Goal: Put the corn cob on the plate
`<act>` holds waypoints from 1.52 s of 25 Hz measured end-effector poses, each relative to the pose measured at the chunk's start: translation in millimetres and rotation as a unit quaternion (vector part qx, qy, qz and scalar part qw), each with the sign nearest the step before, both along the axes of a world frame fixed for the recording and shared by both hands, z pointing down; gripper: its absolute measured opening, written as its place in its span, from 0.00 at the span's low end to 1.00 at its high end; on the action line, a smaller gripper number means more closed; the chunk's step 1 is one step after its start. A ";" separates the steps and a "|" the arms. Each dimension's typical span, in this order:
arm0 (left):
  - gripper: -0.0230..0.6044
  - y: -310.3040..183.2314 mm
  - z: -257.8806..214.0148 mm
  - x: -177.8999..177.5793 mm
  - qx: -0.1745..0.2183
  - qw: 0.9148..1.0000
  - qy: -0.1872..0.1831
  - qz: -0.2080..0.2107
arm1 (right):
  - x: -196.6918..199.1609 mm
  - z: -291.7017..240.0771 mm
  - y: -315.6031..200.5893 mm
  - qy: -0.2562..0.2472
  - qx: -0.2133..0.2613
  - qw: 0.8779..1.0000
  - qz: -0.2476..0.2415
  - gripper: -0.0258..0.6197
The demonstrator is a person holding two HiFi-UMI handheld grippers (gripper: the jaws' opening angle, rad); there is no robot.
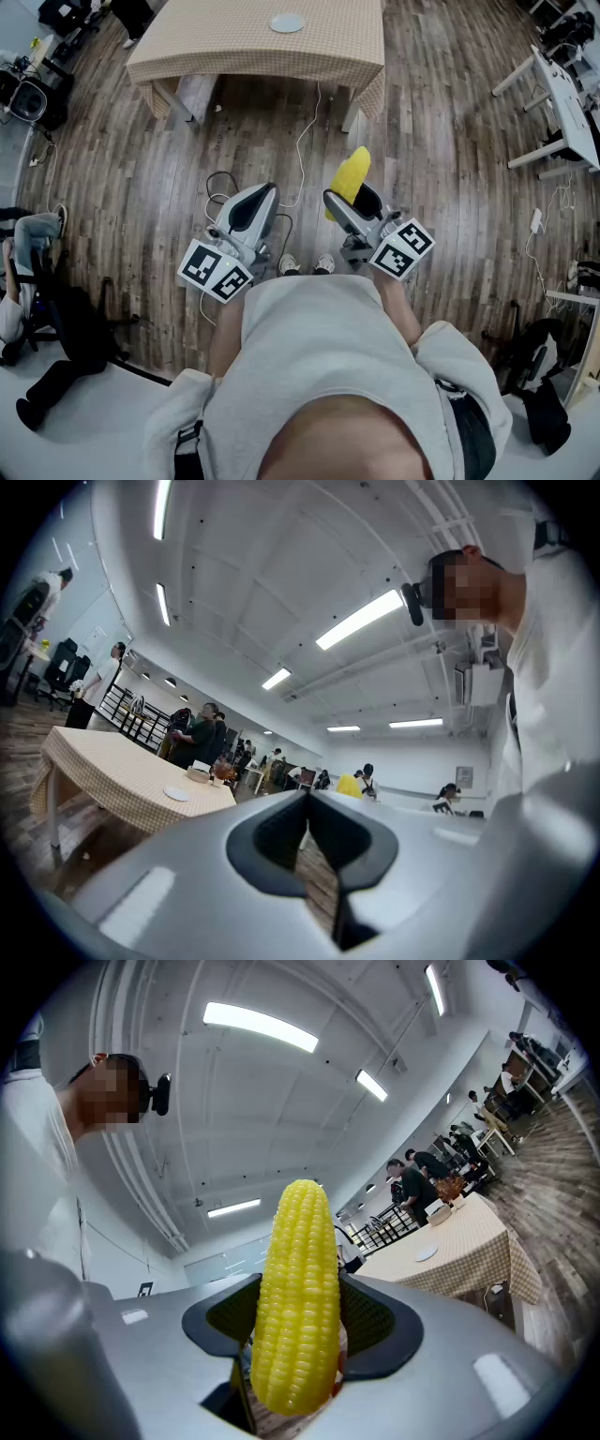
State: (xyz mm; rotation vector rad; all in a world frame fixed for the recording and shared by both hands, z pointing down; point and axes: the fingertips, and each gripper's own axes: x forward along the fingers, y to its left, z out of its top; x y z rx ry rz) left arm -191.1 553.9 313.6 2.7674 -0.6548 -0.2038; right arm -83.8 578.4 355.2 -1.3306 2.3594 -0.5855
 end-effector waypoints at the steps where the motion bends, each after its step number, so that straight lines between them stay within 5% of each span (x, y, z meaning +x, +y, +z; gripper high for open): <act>1: 0.05 -0.3 0.7 0.8 -0.001 1.000 -0.001 0.000 | -0.2 0.1 -0.7 0.002 0.000 1.000 -0.001 0.44; 17: 0.05 3.4 4.1 15.5 -0.005 1.000 -0.004 0.010 | 4.2 -1.2 4.0 0.015 0.006 1.000 -0.012 0.44; 38: 0.05 12.6 29.4 70.2 -0.022 0.999 -0.027 -0.018 | 67.1 25.4 12.2 0.010 -0.010 1.000 -0.026 0.44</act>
